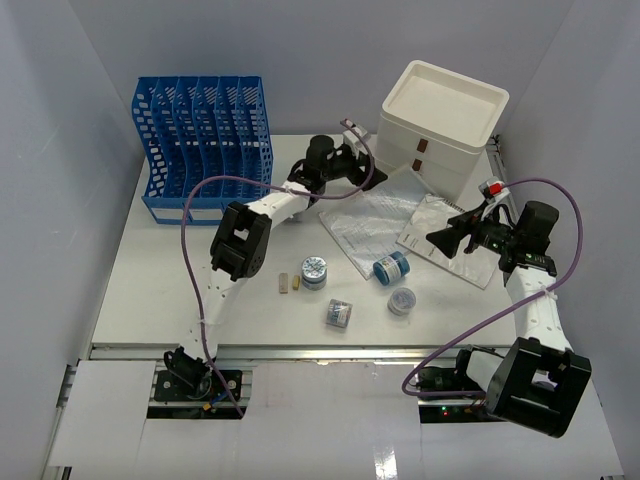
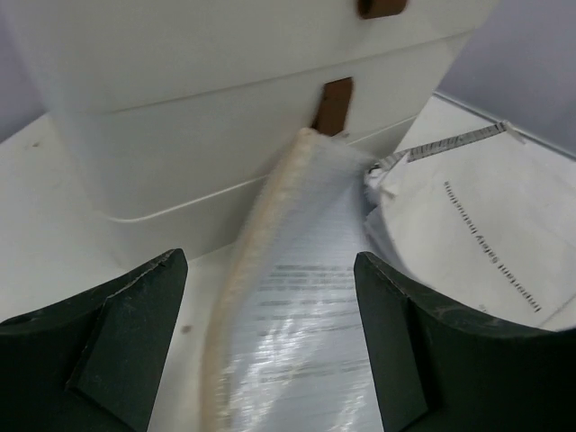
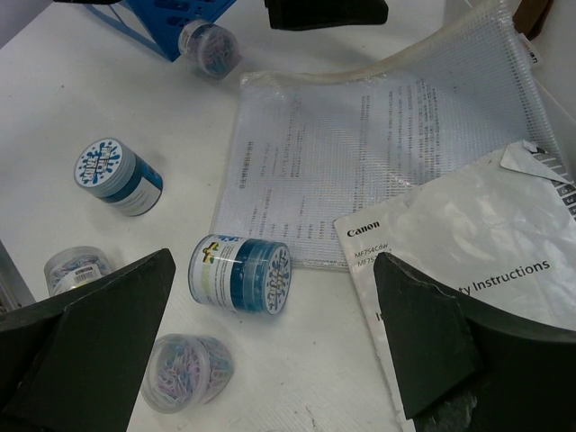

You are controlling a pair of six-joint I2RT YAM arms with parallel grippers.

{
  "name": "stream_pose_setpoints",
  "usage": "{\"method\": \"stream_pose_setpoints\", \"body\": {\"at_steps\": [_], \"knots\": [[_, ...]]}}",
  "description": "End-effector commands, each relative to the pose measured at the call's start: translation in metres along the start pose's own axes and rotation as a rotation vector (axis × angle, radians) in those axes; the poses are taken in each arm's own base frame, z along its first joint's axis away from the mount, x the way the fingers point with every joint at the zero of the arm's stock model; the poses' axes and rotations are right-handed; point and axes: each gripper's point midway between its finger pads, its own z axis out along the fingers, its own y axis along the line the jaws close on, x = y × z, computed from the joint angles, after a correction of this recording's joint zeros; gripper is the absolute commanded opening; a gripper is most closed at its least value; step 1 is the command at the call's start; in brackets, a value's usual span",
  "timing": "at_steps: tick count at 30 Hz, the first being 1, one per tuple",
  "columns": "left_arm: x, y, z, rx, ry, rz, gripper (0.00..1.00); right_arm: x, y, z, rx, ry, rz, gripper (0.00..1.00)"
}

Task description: Organize the desk

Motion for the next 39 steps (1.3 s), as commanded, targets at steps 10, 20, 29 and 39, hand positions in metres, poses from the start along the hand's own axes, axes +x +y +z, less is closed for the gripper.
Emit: {"method": "stream_pose_setpoints", "body": {"at_steps": [10,20,29,39], "knots": [[0.047,0.031,0.001,0.14,0.021,0.001,0.85,-0.008,0.008,0.003,-0.053,-0.021,-0.069,0.97],[0.074,0.002,0.008,0.254,0.024,-0.079,0.78,-0.008,0.009,0.003,-0.061,-0.02,-0.07,0.97],[0.068,-0.021,0.015,0.304,0.001,-0.111,0.23,-0.008,0.009,0.003,-0.059,-0.02,-0.073,0.97],[0.002,-0.022,0.009,0.238,-0.059,-0.062,0.0,-0.009,0.011,0.002,-0.063,-0.025,-0.089,0.97]]}}
